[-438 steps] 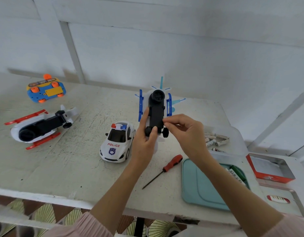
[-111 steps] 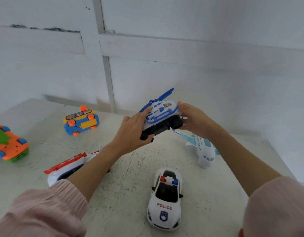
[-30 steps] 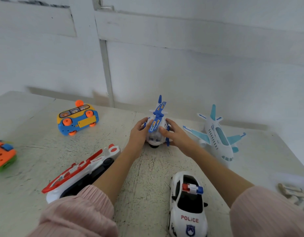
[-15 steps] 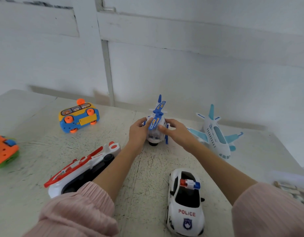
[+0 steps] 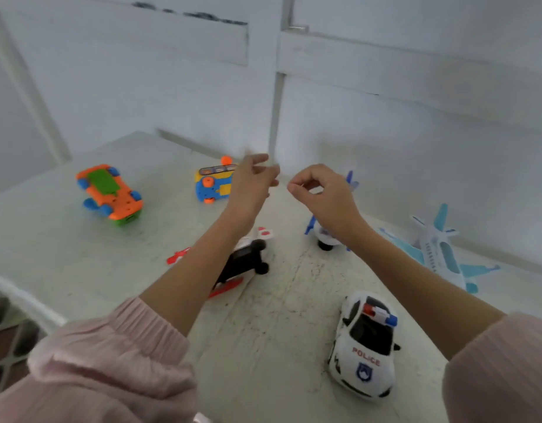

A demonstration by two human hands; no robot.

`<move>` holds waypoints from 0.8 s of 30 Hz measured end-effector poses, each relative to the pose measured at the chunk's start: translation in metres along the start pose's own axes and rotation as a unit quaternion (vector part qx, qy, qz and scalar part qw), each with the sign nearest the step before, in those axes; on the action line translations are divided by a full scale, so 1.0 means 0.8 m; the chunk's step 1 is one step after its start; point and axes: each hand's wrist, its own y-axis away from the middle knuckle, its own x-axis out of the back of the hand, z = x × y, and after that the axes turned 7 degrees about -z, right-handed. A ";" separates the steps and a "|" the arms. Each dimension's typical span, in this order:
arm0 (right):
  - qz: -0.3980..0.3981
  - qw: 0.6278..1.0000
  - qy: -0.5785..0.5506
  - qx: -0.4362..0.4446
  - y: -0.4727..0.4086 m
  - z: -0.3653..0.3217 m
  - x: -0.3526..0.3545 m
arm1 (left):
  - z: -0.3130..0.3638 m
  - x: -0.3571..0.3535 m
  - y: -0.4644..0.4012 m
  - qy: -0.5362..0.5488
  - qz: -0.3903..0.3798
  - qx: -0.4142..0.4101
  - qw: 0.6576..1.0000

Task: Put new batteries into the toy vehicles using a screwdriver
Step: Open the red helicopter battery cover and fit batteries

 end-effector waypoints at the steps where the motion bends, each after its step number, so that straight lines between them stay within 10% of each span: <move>1: -0.026 1.000 -0.007 0.016 -0.003 -0.005 -0.010 | 0.005 0.023 0.006 -0.009 0.015 -0.012 1.000; 17: -0.527 0.824 0.198 0.066 -0.019 -0.025 -0.117 | -0.082 0.192 0.111 -0.190 -0.072 0.113 0.973; 24: -0.530 0.802 0.264 0.086 -0.023 -0.017 -0.130 | -0.099 0.189 0.120 -0.148 -0.089 0.147 0.974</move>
